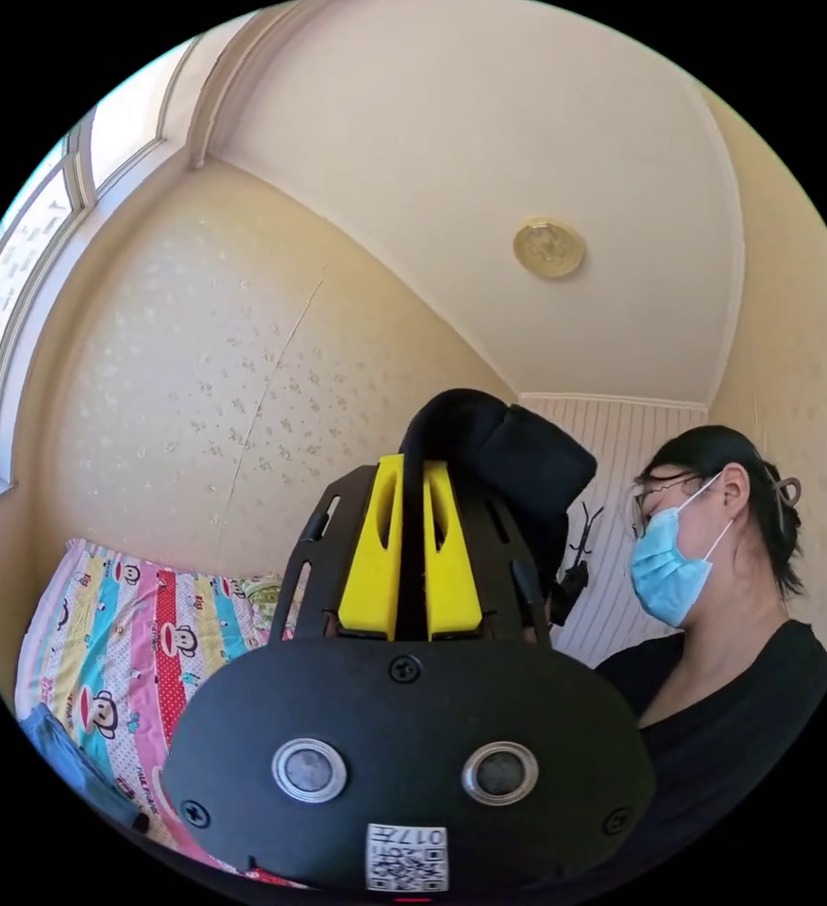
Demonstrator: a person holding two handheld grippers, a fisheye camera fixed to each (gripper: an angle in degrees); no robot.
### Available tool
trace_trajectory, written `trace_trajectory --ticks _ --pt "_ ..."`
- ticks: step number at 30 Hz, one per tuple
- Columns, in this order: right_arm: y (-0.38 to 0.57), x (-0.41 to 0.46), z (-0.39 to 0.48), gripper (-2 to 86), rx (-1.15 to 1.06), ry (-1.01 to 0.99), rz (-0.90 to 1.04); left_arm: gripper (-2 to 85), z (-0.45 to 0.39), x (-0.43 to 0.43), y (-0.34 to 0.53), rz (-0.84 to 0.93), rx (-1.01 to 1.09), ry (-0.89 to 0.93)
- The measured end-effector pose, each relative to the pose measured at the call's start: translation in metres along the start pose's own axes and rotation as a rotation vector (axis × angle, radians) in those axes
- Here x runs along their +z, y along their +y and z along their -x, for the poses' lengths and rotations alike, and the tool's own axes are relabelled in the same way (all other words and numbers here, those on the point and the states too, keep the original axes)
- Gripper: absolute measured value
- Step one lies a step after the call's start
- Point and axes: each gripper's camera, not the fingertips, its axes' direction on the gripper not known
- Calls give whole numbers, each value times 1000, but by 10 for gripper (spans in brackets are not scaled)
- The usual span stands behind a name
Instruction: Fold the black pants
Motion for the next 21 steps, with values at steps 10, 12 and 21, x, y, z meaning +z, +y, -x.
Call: trace_trajectory --ticks 10,12,21 --pt "77 294 -265 36 64 799 795 36 320 239 -1 400 -487 -580" --pt "131 302 -309 38 45 879 1031 8 379 244 67 522 -598 -650" --pt "424 36 -352 40 438 785 1548 -4 385 211 457 1410 -521 -559"
